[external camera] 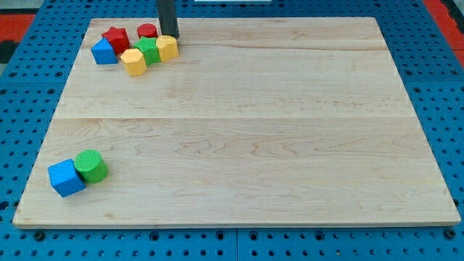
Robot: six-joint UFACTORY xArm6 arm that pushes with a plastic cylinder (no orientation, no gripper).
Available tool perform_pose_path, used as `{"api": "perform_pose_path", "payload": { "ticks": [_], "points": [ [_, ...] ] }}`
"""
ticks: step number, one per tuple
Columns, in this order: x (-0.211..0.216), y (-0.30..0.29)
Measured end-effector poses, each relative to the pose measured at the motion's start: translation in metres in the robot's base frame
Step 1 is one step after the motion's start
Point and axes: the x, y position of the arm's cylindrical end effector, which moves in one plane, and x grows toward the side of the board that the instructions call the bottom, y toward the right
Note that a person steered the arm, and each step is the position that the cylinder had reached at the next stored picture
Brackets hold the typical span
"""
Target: Slide the yellow heart to the bottom right of the green star
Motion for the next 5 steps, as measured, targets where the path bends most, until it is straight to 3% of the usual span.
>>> {"api": "perform_pose_path", "payload": {
  "ticks": [1, 2, 3, 4, 5],
  "points": [
    [0.038, 0.0],
    [0.02, 0.0],
    [-0.028, 0.008],
    [-0.06, -0.034],
    [-0.054, -0.045]
  ]
}}
